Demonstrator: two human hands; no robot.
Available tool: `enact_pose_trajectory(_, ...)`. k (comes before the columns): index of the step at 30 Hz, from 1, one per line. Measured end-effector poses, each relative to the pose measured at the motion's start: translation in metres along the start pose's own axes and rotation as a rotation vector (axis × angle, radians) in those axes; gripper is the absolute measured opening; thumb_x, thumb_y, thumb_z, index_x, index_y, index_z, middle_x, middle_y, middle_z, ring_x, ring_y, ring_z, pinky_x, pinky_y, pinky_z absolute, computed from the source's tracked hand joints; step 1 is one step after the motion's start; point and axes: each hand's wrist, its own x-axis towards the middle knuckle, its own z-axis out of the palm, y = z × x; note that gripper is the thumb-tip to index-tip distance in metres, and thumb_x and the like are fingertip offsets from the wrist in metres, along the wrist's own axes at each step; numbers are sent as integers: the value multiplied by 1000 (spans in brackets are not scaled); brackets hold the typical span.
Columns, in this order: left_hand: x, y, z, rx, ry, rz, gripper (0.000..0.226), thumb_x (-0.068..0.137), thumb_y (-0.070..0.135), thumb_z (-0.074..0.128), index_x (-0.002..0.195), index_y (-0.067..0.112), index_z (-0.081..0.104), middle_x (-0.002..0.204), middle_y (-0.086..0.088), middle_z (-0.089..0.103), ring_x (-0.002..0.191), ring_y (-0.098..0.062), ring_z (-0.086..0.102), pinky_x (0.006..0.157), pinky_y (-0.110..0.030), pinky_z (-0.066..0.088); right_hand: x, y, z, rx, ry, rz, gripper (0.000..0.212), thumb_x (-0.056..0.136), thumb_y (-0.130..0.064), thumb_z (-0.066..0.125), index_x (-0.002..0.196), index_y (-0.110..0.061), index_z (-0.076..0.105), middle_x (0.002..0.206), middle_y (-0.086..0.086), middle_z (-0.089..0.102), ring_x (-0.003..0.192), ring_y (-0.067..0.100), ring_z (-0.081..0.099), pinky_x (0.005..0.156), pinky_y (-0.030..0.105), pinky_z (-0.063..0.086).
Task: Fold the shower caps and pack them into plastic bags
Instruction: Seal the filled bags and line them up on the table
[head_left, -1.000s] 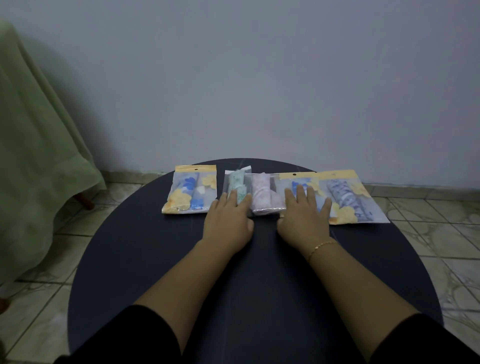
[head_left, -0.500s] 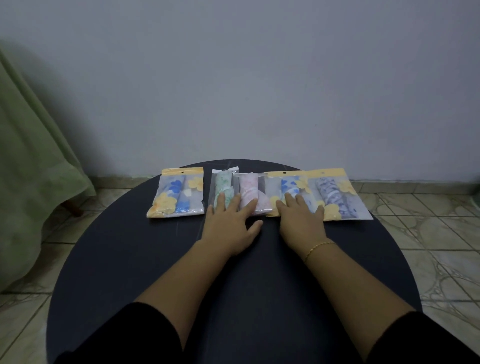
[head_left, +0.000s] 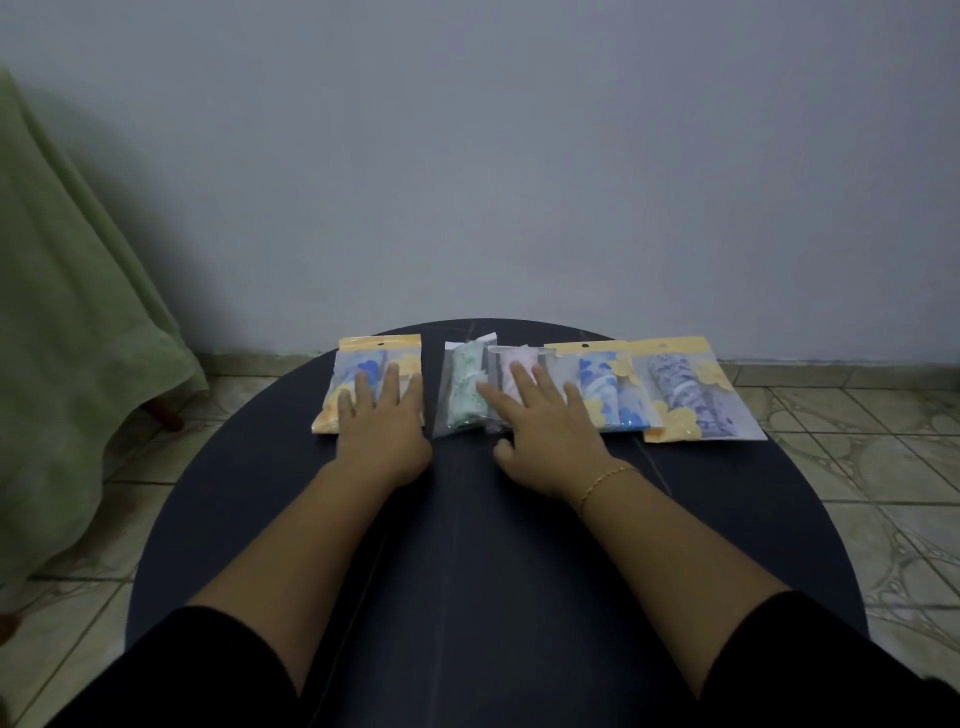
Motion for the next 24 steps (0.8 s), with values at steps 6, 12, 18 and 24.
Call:
enact_pose_trajectory(6,7,-33,9,24,28,45,44,101,30,26,144,29,23,156,0,19,137,-39,18,110,-50,24,15,-19,15,-42,-77,-6,53,98,-50,29,147,-40,13,159,1,7,145,27,0,113,53,2)
enact_pose_trajectory(12,1,-51,4,-419,327,-122,37,101,26,31,136,25,43,145,-5,40,132,-39,29,105,-50,29,27,-47,22,-26,-73,-60,49,99,-46,26,147,-40,14,158,1,11,145,29,1,113,55,1)
enact_pose_trajectory(18,-4,-54,-14,-783,574,-228,37,101,28,32,135,32,47,128,-7,58,117,-31,52,92,-40,42,36,-84,27,36,-34,-92,53,98,-48,27,148,-34,15,158,2,12,144,29,1,112,57,-4)
enact_pose_trajectory(24,-10,-2,-29,-440,602,196,50,88,30,25,128,23,55,130,-6,57,116,-35,52,100,-52,38,30,-81,-18,1377,201,303,51,92,-58,38,104,-14,62,110,1,64,98,16,58,88,37,49)
